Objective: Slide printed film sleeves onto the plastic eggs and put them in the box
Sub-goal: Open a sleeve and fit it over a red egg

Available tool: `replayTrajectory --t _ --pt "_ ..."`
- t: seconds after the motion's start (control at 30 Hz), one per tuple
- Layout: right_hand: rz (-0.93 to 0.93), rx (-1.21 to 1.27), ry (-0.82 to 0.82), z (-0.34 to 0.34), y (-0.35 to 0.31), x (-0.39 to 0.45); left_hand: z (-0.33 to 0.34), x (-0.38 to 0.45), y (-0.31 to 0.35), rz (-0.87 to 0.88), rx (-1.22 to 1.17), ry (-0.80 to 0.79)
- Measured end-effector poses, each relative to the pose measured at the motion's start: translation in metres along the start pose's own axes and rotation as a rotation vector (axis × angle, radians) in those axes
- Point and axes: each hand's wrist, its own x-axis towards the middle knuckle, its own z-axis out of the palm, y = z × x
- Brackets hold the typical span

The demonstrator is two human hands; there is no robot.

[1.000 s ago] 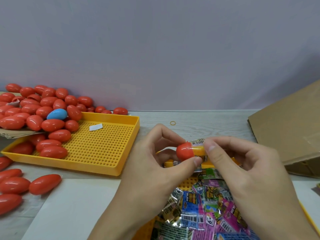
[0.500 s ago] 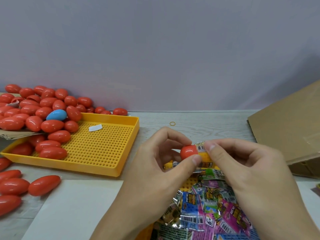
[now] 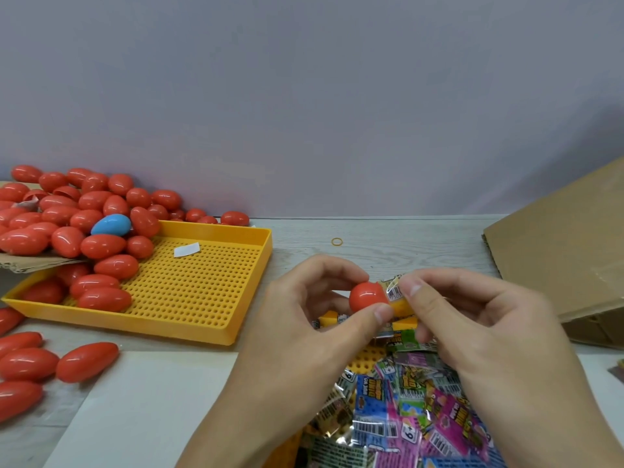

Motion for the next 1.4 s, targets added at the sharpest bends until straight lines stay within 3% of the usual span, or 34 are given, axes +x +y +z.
replayTrajectory --t 1.4 --pt "-0.003 0.04 -0.003 0.0032 -0.0023 0.0004 -0.0028 -0.0002 0.001 0.038 0.051 -0.032"
